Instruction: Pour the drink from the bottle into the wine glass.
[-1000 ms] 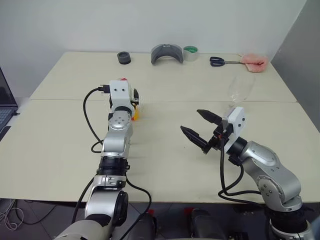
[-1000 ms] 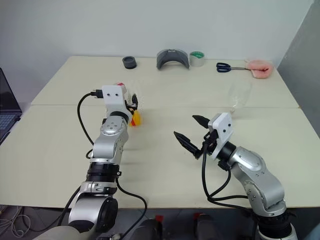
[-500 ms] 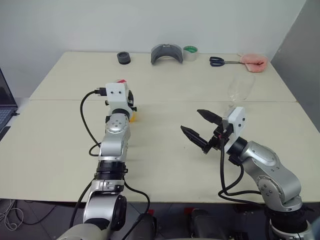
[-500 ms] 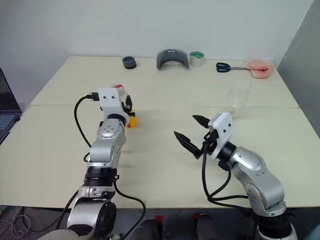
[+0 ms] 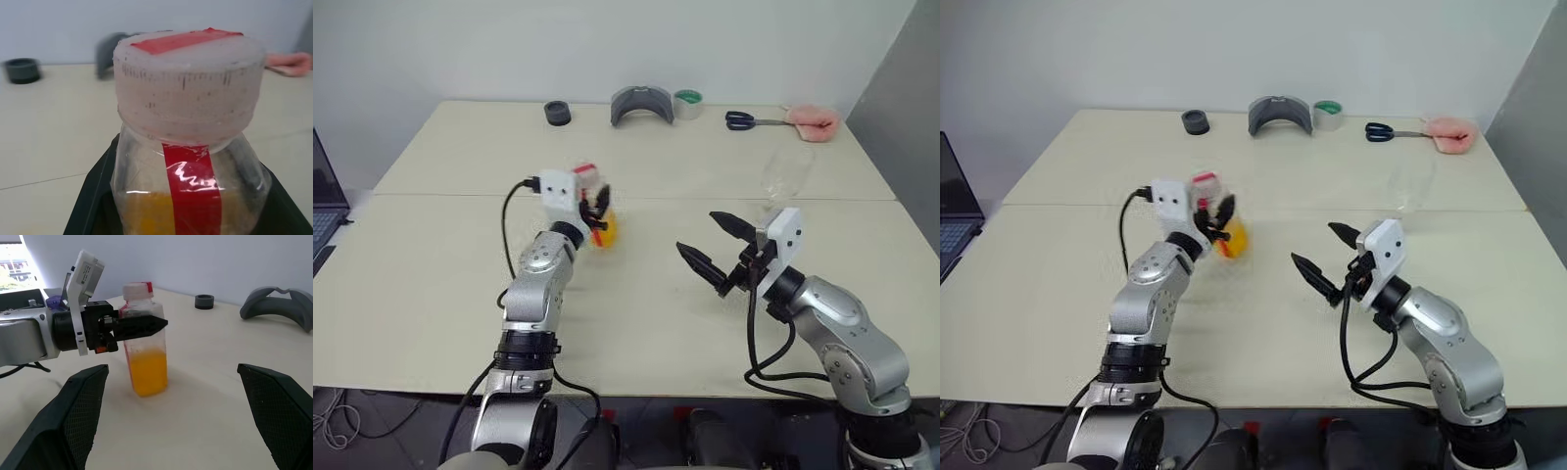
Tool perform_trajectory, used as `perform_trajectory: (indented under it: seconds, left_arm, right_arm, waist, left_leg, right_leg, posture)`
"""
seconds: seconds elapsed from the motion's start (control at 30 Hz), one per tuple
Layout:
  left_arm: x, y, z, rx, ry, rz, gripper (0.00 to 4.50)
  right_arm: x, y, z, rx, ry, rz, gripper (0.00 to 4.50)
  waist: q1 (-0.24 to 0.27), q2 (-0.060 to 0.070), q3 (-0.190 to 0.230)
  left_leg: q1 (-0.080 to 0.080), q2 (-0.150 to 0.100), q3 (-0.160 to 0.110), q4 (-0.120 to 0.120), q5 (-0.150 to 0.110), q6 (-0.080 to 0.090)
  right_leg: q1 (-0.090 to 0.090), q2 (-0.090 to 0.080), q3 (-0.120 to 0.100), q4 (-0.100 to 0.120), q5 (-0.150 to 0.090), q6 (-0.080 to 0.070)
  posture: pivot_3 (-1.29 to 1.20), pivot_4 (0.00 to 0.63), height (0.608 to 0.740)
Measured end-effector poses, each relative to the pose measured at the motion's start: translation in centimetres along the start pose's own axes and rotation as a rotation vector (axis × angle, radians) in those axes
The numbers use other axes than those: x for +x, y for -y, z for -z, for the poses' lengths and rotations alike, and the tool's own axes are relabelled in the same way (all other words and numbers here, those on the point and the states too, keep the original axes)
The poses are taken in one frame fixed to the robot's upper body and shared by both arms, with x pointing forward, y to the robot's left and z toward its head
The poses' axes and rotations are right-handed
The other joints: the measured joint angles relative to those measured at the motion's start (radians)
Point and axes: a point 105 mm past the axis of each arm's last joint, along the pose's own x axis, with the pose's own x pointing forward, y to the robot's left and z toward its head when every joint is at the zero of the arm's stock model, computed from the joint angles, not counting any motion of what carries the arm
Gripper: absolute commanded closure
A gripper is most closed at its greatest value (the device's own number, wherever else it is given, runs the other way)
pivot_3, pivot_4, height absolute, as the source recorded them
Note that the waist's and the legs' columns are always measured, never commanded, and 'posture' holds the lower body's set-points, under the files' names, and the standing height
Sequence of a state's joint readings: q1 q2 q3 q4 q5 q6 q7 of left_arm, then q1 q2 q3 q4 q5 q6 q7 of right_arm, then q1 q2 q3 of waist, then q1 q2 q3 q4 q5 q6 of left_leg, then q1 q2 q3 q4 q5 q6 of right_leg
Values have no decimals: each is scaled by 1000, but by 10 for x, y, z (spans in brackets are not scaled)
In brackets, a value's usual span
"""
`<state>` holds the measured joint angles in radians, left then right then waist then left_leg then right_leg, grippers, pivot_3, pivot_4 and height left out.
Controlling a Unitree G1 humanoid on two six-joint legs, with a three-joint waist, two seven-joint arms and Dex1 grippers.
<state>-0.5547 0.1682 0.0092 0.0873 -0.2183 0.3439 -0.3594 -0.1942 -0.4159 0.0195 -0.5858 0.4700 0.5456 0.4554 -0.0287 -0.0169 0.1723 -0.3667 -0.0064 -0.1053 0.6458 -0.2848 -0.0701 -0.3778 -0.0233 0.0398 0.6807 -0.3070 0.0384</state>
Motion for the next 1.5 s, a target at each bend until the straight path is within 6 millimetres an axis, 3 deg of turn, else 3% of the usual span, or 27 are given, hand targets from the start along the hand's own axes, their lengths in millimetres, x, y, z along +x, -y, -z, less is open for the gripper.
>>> perform_trajectory:
  seconds: [0.27,0.43,0.6,0.77,1.0,1.5]
  left_arm:
    - [15,68,-8,113,10,498,2631]
    - [13,92,-4,132,-6,726,2631]
    - [0,115,-5,113,-20,957,2631]
    - [-6,120,-3,97,-37,1021,2631]
    - [-7,120,-3,98,-40,1029,2631]
    - [-10,117,0,132,-58,1023,2631]
  right_arm:
    - [-16,0,-27,-54,-28,77,0]
    - [-14,1,-47,-78,-15,108,0]
    - [-11,-5,-51,-51,-53,88,0]
    - [-11,-8,-48,-23,-79,94,0]
    - [-8,-14,-28,16,-134,128,0]
    - [1,-15,-33,15,-75,166,0]
  waist:
    - [-4,0,0]
    - [-4,0,0]
    - [-3,0,0]
    - [-3,0,0]
    - [-4,0,0]
    - [-3,0,0]
  left_leg:
    - [0,0,1,0,-2,3]
    - [-1,0,1,0,-2,4]
    - [-2,0,0,0,-2,4]
    - [-3,0,-1,0,-2,4]
    - [-3,0,-1,0,-2,4]
    - [-3,0,-2,0,-2,4]
  right_leg:
    - [0,1,0,0,0,0]
    - [0,1,-1,0,0,0]
    - [-1,1,-1,0,0,0]
    - [-2,1,0,0,0,0]
    - [-2,1,-1,0,0,0]
    - [-2,1,-1,0,0,0]
  posture:
    - [0,150,740]
    - [0,150,740]
    - [0,150,740]
    - [0,150,740]
    - [0,150,740]
    - [0,150,740]
